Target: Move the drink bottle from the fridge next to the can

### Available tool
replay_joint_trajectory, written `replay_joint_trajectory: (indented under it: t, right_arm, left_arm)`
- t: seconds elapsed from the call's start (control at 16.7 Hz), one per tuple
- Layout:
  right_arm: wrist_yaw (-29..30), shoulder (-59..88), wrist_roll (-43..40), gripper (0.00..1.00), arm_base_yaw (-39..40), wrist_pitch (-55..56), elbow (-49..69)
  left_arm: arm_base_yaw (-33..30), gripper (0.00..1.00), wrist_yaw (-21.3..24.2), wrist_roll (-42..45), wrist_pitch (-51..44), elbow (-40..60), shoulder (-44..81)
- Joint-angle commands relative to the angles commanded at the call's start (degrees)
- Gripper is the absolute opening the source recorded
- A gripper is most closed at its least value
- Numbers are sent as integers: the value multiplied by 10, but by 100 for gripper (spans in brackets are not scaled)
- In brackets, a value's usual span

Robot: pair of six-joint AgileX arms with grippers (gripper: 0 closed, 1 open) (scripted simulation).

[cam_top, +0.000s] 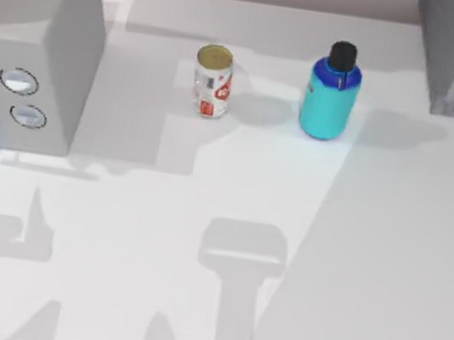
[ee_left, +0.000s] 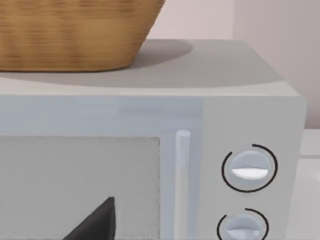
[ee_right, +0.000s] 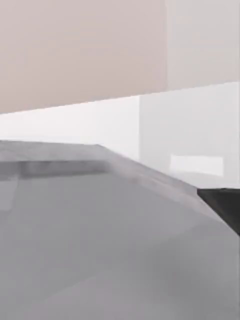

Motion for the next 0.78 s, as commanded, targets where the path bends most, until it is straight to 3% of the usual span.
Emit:
replay_joint_trajectory:
  t: [0.48,0.78]
  right_arm:
    - [231,-61,187,100,338,100,-76]
    - [330,-99,286,100,438,153,-137]
  left_arm:
    - [0,100,0,0,0,0,0]
    - [0,100,0,0,0,0,0]
